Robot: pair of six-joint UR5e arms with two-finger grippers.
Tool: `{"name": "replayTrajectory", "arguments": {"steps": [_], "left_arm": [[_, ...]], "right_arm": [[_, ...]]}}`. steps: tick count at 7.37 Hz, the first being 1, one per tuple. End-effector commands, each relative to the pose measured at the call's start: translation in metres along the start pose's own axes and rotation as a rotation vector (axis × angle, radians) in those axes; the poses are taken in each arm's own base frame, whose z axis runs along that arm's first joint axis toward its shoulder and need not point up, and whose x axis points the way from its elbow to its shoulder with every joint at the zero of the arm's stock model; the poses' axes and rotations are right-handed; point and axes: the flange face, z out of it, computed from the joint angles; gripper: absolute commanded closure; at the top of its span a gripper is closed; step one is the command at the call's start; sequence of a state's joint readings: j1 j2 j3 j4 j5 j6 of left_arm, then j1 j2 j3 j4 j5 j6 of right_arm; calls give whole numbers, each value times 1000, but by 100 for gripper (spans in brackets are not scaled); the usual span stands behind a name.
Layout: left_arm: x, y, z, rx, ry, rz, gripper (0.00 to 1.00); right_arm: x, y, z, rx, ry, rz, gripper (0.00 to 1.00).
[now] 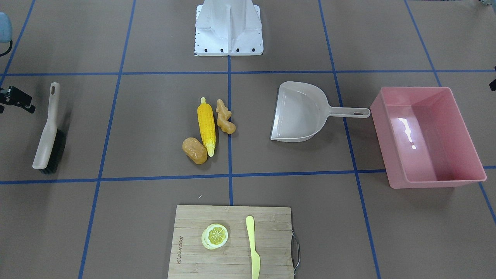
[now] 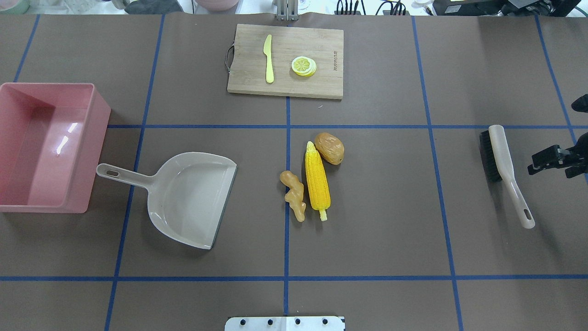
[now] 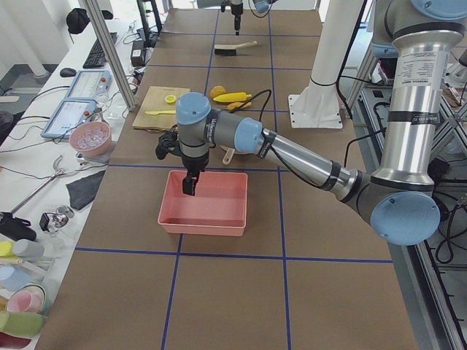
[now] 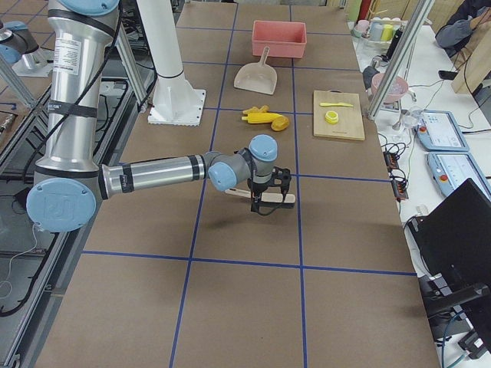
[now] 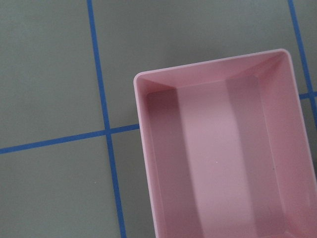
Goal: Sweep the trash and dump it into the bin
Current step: 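Reach the left gripper to the dustpan handle while the right gripper reaches the brush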
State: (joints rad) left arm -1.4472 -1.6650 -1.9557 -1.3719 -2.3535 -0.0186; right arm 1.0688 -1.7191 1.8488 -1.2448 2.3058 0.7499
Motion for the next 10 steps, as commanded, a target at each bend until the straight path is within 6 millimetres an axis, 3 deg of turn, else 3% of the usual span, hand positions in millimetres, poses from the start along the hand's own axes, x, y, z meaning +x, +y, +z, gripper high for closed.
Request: {"name": "replayTrajectory", "arguments": {"steps": [1, 2, 3, 4, 5, 6, 7, 9, 10], "left_arm": [[54, -30, 4, 5, 20, 135, 0], [88, -43, 14, -4, 41, 313, 0], [125, -50, 27, -15, 55, 461, 0], [152, -49, 32, -12, 33, 535, 0], [193, -40, 49, -24, -11, 669, 1], [222, -31, 63, -35, -46, 770, 1], [239, -26, 74, -34, -25, 884, 1], [265, -20, 100, -35, -24, 1107, 1], [276, -18, 120, -31, -18, 1148, 1]], "right_arm": [[-39, 23, 22, -28, 12, 54, 1], [-46, 32, 29, -17, 43, 78, 1], [-39, 38, 35, -25, 60, 79, 1], [-37, 43, 40, -36, 71, 77, 1], [-38, 48, 45, -50, 77, 70, 1], [-39, 49, 48, -48, 86, 63, 5], [-42, 50, 49, -52, 85, 58, 42], [-43, 51, 49, -56, 85, 57, 100], [-42, 51, 49, -55, 85, 59, 100]]}}
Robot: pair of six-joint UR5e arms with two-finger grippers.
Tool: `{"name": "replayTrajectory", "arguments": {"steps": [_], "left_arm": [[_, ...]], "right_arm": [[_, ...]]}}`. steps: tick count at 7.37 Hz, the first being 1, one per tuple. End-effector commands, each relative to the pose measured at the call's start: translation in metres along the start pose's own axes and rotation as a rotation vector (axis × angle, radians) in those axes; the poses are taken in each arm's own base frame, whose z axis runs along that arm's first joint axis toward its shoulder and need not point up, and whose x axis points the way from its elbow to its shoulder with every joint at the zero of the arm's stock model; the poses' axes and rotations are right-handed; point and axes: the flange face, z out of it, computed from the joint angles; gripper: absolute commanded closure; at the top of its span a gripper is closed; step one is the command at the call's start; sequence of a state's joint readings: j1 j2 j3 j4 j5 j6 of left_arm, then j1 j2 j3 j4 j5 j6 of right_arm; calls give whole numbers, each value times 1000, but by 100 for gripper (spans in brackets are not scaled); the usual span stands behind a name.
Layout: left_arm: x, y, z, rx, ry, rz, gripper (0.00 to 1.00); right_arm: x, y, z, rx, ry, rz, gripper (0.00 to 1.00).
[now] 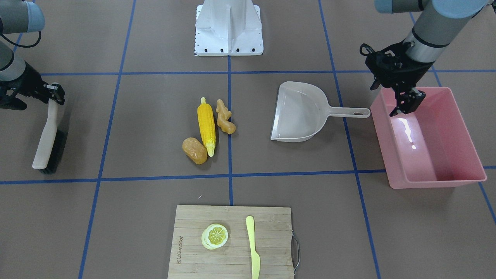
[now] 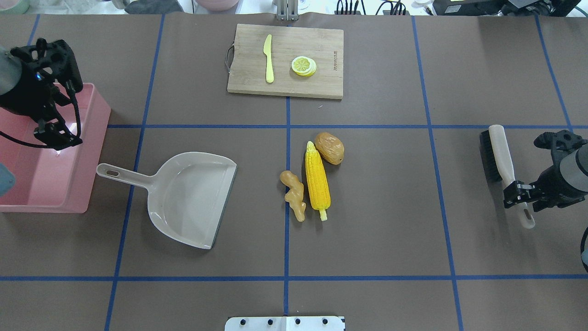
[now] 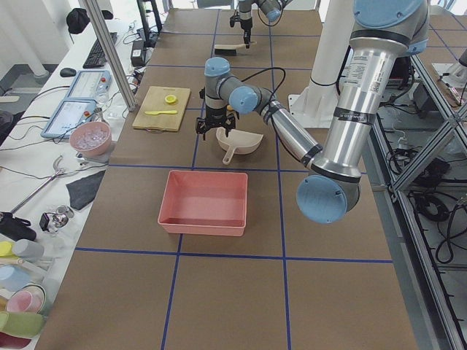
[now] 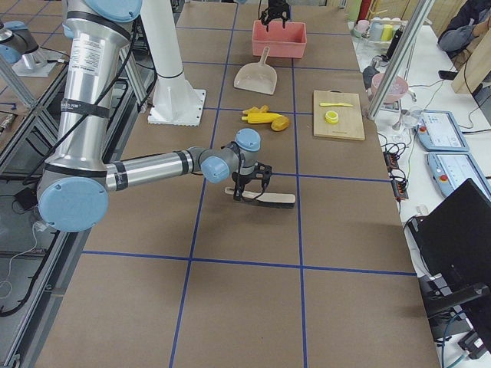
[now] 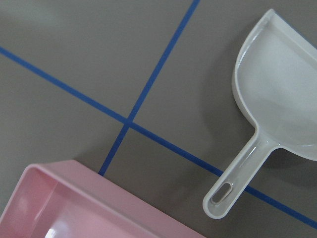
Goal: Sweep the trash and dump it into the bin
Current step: 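Reach the left gripper to the dustpan handle while the right gripper reaches the brush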
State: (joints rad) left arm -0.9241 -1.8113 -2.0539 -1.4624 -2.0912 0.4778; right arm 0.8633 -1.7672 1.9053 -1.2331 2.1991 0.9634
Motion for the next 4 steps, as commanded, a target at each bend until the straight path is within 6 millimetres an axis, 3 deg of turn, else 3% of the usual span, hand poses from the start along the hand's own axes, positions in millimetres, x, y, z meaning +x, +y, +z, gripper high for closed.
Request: {"name": "replayTrajectory", "arguments": {"steps": [1, 4], "left_arm": [[15, -18, 44, 29, 6, 114, 1], [32, -19, 91, 8, 59, 162, 1]], "right_arm": [[0, 0, -1, 0, -1, -1, 100], [-22, 3, -20, 29, -38, -53, 100]]}}
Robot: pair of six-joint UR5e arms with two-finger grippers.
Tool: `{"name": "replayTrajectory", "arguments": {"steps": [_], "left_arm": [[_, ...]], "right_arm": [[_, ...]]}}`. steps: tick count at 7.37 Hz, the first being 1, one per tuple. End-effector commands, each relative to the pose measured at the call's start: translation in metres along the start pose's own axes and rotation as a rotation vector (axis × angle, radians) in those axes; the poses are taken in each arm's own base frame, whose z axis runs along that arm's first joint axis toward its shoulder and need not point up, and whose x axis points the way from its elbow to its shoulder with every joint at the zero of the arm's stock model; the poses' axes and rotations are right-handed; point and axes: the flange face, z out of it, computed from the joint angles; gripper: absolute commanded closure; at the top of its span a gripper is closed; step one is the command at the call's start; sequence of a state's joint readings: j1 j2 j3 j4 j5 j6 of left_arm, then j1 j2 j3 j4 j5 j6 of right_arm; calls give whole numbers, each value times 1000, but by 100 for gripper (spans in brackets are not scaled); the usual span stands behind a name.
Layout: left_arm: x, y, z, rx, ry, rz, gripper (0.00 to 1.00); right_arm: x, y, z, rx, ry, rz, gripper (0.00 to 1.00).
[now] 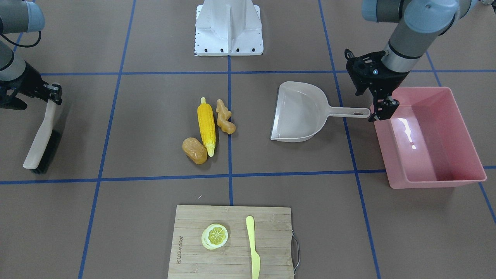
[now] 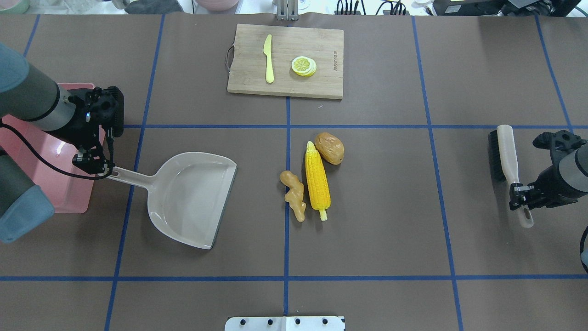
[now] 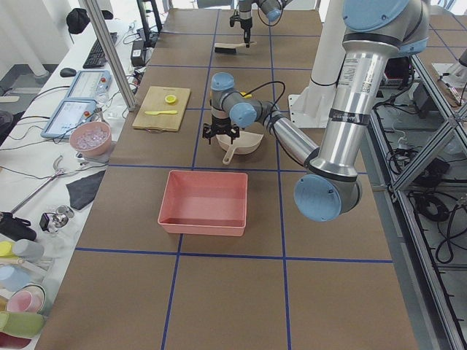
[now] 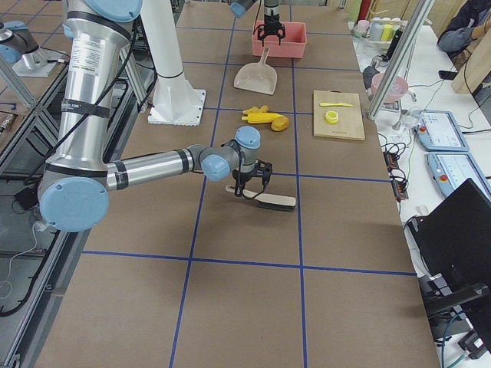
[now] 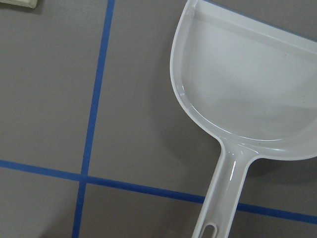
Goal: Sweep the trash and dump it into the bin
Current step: 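Reach the left gripper to the dustpan handle while the right gripper reaches the brush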
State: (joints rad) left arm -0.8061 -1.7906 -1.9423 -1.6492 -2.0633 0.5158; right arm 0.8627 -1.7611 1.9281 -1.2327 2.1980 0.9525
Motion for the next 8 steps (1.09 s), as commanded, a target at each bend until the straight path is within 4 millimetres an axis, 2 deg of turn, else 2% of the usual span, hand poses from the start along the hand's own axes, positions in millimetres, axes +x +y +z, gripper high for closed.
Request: {"name": "replayTrajectory", "arguments": {"steps": [1, 2, 3, 4, 6, 8], "left_arm": [[15, -11, 33, -20, 51, 73, 1], [17, -11, 33, -20, 54, 82, 1], [23, -15, 38, -20, 63, 92, 1], [30, -18, 48, -30, 79, 101, 1], [29, -14, 62, -63, 71, 101, 1], [26, -13, 78, -84, 85, 95, 1]], "right_arm": [[-12, 1, -29, 31, -47, -22, 100], [-15, -4, -27, 37, -49, -65, 100], [-28, -15, -29, 46, -63, -90, 100], [-26, -19, -40, 70, -73, -80, 100], [-32, -25, -41, 76, -82, -89, 100], [-17, -40, -70, 141, -97, -156, 100]]}}
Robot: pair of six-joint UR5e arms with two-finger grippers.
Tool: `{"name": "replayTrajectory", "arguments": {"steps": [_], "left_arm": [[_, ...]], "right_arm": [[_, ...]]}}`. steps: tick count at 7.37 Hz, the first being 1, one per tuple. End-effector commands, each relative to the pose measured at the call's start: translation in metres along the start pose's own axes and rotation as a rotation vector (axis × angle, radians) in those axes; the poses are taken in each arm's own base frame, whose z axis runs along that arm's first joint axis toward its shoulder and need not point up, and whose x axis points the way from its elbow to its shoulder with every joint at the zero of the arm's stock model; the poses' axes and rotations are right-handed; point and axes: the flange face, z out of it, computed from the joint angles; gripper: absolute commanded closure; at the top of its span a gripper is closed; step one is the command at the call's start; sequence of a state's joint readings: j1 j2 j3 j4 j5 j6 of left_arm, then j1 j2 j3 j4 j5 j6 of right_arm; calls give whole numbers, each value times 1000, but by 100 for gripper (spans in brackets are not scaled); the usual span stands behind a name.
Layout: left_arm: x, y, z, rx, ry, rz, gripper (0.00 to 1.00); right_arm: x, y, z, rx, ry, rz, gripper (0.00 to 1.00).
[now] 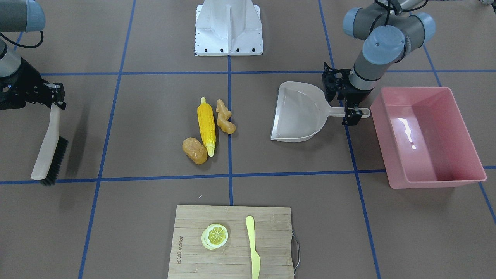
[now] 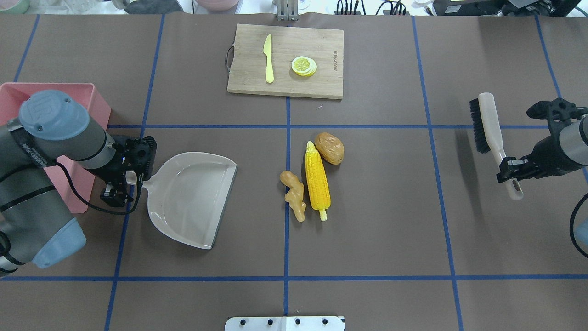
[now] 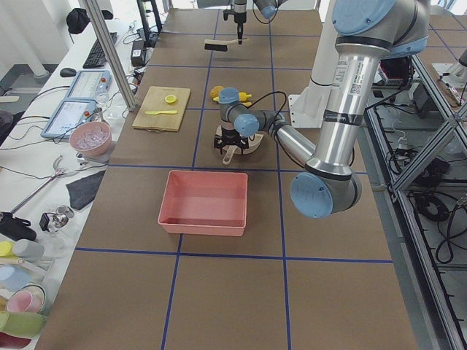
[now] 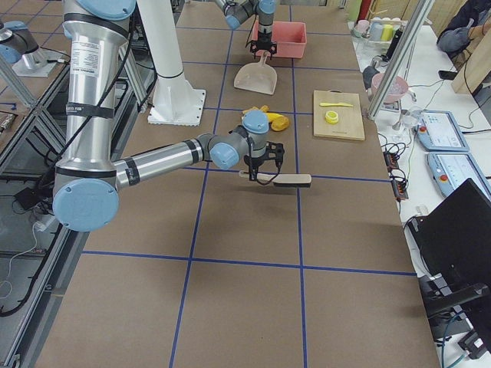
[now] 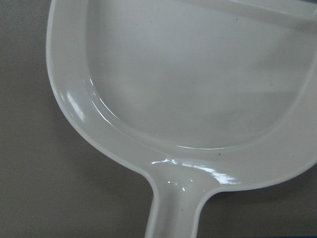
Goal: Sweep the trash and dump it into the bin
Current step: 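Grasp the dustpan handle with the left gripper while the right gripper lifts the brush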
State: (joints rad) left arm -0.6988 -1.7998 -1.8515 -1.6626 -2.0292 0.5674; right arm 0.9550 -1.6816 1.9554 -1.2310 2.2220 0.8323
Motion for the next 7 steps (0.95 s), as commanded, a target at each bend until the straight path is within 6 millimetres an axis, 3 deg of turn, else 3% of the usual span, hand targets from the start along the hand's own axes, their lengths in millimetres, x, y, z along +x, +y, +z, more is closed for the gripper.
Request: {"name": "replayTrajectory", "arguments": {"steps": [1, 3, 4, 5, 6, 7], "left_arm": [[-2, -1, 10, -10, 9, -1, 1], [-5, -4, 20, -10, 11, 1, 3], [-8, -2, 27, -5, 9, 2, 12], [-8, 0, 32, -3, 9, 5, 28], [-7, 5, 33, 1, 5, 11, 53], [-6, 4, 32, 12, 7, 14, 75]], "right_arm": [[11, -12, -29, 39, -38, -25, 100], [5, -5, -28, -33, -106, -33, 100], [-8, 1, -11, -62, -101, -145, 100], [-19, 3, -5, -66, -109, -339, 100], [-27, 0, -8, -61, -121, -333, 100], [-53, -12, -22, -27, -149, -331, 100]]}}
